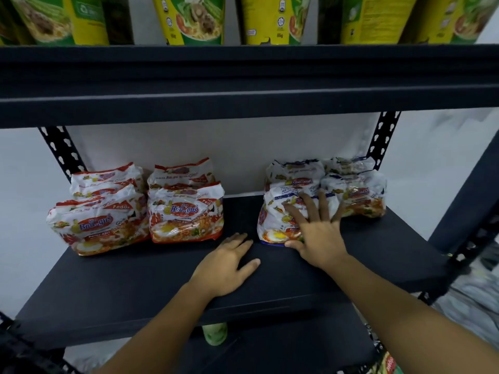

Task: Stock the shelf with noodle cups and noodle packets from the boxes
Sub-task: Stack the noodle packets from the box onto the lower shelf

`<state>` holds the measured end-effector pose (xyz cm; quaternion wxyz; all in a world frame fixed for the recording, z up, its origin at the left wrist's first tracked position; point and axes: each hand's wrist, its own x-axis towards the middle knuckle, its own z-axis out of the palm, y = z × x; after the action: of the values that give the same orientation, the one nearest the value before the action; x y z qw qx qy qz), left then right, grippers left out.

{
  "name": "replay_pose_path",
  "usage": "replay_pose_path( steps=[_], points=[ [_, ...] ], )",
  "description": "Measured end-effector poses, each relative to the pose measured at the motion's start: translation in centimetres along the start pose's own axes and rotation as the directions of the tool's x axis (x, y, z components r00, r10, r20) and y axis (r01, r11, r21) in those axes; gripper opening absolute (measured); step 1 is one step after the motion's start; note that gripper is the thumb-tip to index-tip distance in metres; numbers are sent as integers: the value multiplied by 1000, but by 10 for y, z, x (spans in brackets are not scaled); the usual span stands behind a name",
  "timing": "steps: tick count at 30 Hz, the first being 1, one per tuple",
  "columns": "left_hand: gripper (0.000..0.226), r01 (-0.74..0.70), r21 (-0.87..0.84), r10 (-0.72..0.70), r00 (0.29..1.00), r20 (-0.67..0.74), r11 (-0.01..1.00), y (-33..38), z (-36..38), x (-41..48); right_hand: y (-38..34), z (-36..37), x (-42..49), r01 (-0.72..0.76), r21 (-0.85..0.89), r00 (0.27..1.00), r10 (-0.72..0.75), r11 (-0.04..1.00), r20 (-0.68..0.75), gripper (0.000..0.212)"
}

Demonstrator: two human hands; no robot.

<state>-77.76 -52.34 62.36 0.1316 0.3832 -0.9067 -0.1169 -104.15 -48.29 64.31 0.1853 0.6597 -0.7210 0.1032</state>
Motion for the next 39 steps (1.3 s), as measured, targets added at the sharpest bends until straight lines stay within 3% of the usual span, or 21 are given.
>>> replay_pose_path(
  steps=[4,19,29,36,39],
  points=[
    [70,10,56,-13,998,58,998,0,0,4,1,4,8,7,-14,1000,-7,1000,-1,105],
    [70,11,38,-12,1000,27,999,-8,6,7,27,25,52,29,-42,993,-24,999,113,109],
    [71,20,20,-21,1000,17,1000,-10,7,9,27,25,51,24,-87,996,-17,996,84,122],
    [70,27,26,-27,1000,9,999,-7,5,8,-4,-3,3,-11,74,999,14,997,-37,105],
    [70,27,26,-27,1000,2,999,-6,5,7,-30,-9,-34,14,150,997,-25,989,73,84]
  ],
)
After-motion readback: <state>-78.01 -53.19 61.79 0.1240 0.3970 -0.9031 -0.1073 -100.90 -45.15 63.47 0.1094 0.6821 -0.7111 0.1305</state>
